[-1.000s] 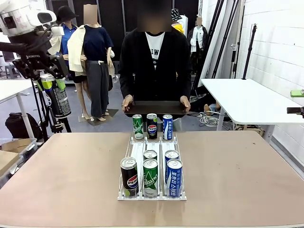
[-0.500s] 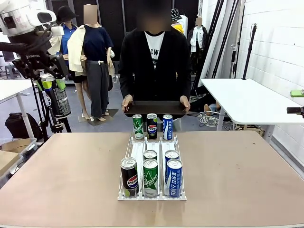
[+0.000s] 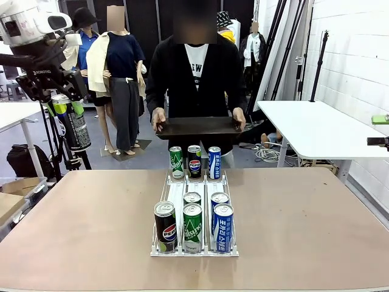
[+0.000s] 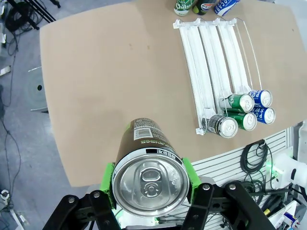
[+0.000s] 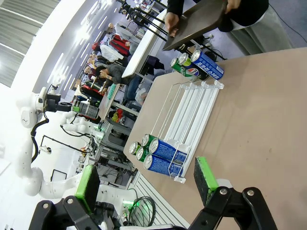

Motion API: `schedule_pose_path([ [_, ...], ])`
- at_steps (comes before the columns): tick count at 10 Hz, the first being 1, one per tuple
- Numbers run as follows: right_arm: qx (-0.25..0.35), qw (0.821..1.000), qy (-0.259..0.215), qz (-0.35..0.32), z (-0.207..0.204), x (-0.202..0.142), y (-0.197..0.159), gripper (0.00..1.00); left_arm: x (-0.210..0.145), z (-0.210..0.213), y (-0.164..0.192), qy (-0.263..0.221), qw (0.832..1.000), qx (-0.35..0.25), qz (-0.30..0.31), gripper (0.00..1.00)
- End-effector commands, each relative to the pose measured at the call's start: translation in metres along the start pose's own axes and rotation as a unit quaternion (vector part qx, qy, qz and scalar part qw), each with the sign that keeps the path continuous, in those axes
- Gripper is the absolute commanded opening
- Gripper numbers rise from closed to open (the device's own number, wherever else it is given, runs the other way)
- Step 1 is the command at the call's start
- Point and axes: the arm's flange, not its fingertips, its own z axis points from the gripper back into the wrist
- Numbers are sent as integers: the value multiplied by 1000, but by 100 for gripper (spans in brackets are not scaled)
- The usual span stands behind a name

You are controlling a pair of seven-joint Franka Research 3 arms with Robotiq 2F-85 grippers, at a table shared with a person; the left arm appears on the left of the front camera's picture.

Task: Retrieve and hand over the desired beverage to the person.
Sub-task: Place the picked can on the Handle tray extended by the person.

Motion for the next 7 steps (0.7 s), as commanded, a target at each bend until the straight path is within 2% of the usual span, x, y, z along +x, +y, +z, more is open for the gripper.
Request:
schedule_pose_path([
  [1, 7, 1000, -3, 3, 0, -1, 1, 100, -1, 7, 2, -8, 1000, 4, 0, 0],
  [7, 7, 1000, -3, 3, 0, -1, 1, 100, -1, 7, 2, -8, 1000, 4, 0, 0],
])
